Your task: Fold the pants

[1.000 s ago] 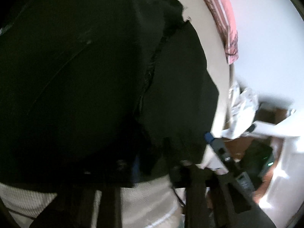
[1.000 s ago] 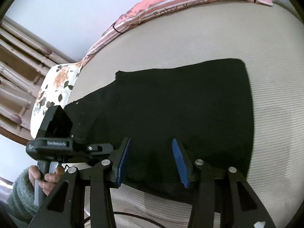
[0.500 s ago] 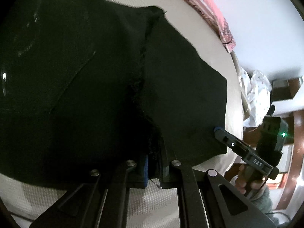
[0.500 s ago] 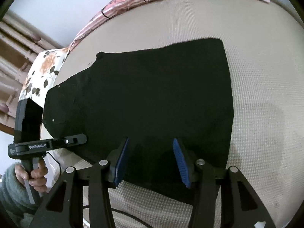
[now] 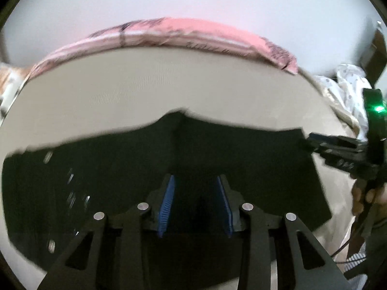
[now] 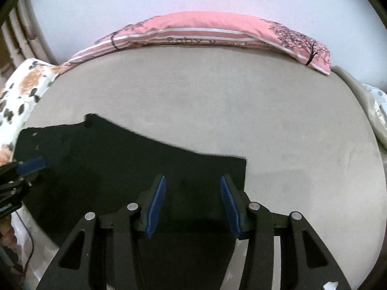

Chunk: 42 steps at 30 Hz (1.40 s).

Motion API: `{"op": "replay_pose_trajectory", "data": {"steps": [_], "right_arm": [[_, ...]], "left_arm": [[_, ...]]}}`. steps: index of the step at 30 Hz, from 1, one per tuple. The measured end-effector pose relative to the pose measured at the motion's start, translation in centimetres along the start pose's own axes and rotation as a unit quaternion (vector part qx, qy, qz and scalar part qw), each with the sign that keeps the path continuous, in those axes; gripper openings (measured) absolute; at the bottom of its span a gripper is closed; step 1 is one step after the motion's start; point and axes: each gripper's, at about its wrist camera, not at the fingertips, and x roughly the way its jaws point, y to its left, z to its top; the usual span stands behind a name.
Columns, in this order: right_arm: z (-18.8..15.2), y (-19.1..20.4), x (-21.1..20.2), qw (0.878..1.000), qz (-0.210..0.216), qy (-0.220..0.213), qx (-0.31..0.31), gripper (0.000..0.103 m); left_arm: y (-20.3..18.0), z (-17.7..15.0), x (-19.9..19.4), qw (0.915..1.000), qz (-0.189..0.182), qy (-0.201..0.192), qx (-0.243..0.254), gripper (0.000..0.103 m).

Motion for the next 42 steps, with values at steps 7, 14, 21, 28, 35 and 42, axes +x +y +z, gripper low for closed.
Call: {"op": "replay_pose_trajectory", "data": {"steps": [7,14,21,28,35,42], "right_arm": [[0.7,-0.3,2.8,0.999,-0.025,0.024,-0.013,0.043],[0.6,-0.5,3.7,0.999,-0.011,0.032,-0.01,0.044],[-1.3,1.0,2.0,0.999,0.005,0.041,-0.011,0.044],[-4.9,2.5,0.8,0.997,0.017,0.069,-0.01,0.044],[-7.8,4.7,-0.6,0.996,0.025,0.08,-0.024,0.051],[-8.5,7.9,-0.7,0.994,0.043,0.086,-0.051,0.051]], "left_arm": [[-0.8,4.1,6.8,0.9988,-0.018,0.045,0.011,0.038],[-0.5,3.8,8.5,0.9977,-0.021,0.062,0.02,0.038],[-0.9,0.1,5.3,0.9968,-0.012,0.066,0.043,0.042],[-0.1,-4.2,2.6,0.9964,-0.004,0.072,0.045,0.043],[0.1,-6.5,1.1,0.9969,0.005,0.067,0.041,0.044],[2.2,-6.8,-2.7,0.9993,0.001,0.037,-0.001,0.057]]}}
